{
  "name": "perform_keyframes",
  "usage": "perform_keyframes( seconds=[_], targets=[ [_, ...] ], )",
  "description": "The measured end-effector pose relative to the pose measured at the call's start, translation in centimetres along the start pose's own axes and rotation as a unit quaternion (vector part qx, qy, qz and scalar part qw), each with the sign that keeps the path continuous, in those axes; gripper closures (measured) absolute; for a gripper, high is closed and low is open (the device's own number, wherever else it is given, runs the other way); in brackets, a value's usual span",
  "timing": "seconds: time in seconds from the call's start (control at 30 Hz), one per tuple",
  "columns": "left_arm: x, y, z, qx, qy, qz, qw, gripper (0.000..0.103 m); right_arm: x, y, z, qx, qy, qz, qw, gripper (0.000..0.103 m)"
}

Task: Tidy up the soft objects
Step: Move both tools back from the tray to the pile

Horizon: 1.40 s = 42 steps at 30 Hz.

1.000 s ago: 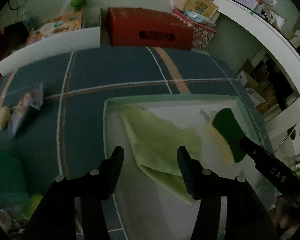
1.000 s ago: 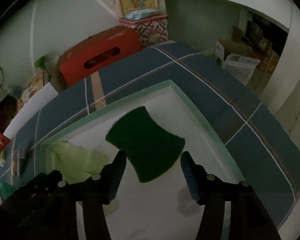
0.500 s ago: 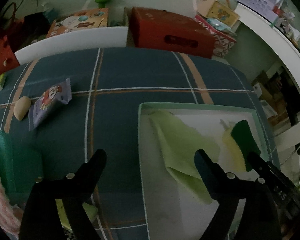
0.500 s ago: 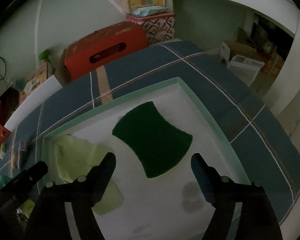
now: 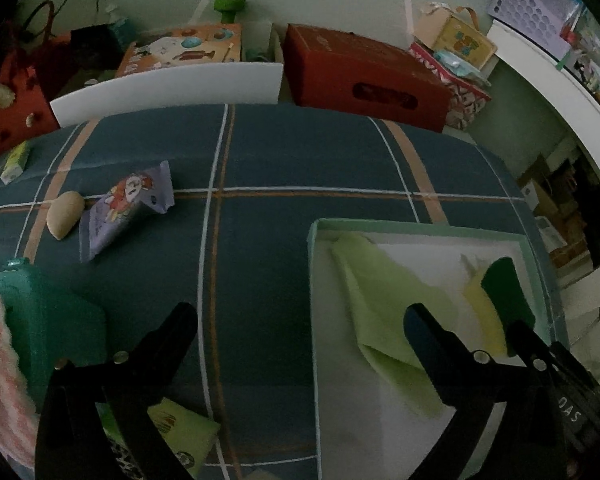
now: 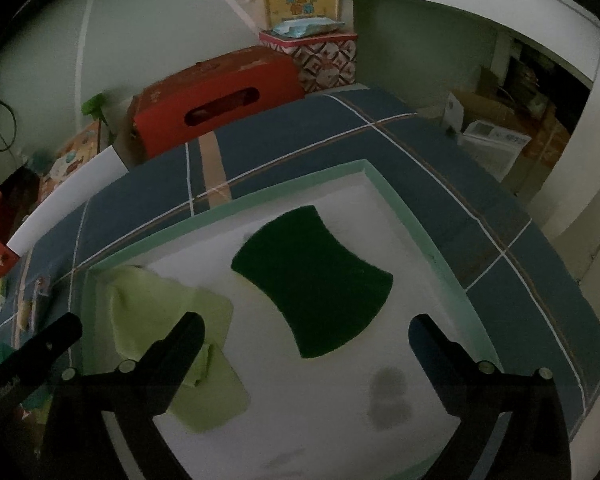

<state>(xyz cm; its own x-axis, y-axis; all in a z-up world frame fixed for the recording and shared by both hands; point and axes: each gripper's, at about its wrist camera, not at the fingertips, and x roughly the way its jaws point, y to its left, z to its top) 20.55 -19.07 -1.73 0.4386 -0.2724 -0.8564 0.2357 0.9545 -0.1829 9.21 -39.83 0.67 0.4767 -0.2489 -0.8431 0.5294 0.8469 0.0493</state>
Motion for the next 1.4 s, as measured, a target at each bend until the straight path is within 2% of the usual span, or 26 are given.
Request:
perform_keyframes(
  seconds=[0.13, 0.3, 0.53, 0.87, 1.1, 1.4],
  targets=[
    [-0.8, 0.3, 0.2, -0.004, -0.02, -0.004, 0.9998, 0.0, -0.5, 0.0, 0.1, 0.003, -0.012, 0.001, 1.0, 0.0],
    [-2.3, 0.6, 0.6, -0.001, -0.041, 0.005, 0.9991, 0.0, -1.4, 0.7, 0.4, 0.0, -0.023, 0.027, 0.999, 0.0],
    [-5.2, 1.4, 0.9, -0.008, -0.068, -0.005, 0.9977, 0.0, -2.8, 2.5, 0.5, -0.016, -0.044, 0.049, 0.998, 0.0],
    [-10.4, 4.7, 0.3, -0.037, -0.117, -0.013, 0.9924, 0.0, -4.2, 6.8, -0.3, -0.066, -0.055, 0.103, 0.991, 0.0],
    [-13.4, 10.6, -1.7, -0.103, -0.138, 0.016, 0.9849, 0.0, -5.3, 10.9, -1.9, -0.114, -0.053, 0.145, 0.981, 0.0],
    [-15.9, 18.9, -6.0, -0.196, -0.144, 0.076, 0.9671, 0.0, -7.2, 17.0, -5.4, -0.192, -0.046, 0.192, 0.961, 0.0]
  ],
)
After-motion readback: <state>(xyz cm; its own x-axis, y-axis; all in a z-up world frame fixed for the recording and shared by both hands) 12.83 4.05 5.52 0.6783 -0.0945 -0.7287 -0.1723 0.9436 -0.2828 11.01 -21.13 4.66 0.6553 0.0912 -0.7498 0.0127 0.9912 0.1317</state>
